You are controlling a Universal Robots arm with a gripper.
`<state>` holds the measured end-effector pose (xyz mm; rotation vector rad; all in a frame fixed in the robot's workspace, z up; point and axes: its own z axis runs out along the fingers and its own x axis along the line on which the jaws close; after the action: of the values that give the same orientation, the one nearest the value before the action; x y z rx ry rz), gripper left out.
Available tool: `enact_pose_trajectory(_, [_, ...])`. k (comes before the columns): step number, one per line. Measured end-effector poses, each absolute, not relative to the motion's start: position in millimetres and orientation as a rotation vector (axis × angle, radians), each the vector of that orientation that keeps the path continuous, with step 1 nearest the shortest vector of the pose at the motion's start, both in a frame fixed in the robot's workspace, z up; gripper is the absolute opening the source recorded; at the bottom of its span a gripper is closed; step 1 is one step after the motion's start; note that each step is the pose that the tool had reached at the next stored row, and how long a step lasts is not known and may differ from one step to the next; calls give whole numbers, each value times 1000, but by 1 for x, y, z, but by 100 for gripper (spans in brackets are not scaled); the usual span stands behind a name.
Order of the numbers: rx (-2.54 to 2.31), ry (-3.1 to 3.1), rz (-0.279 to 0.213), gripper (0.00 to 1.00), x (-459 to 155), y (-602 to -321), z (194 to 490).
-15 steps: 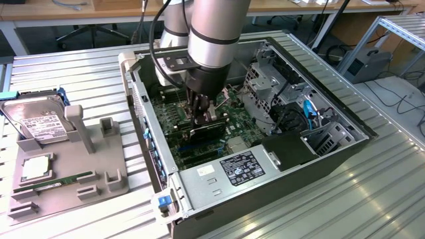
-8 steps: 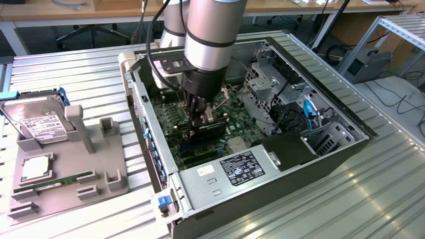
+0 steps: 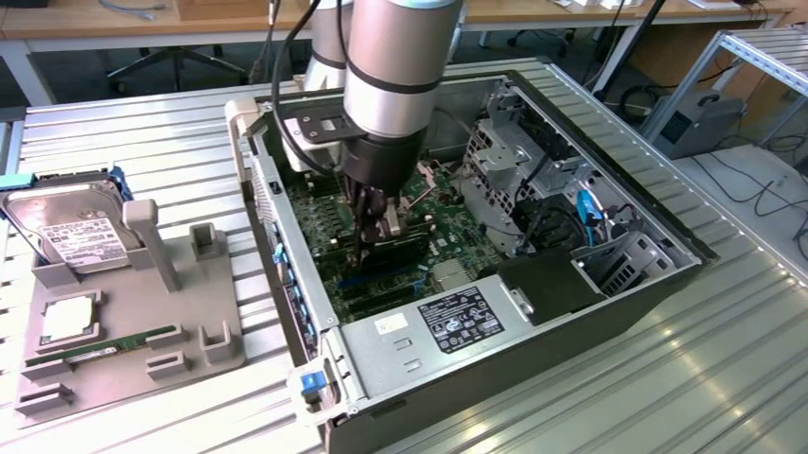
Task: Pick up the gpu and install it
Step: 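Press down on the gpu until it lock into place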
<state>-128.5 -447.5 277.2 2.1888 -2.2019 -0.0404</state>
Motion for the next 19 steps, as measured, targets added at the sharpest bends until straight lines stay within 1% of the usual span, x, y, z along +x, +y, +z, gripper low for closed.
enact_pose_trajectory(19, [2189,-2202,-40,11,-136,-448,273])
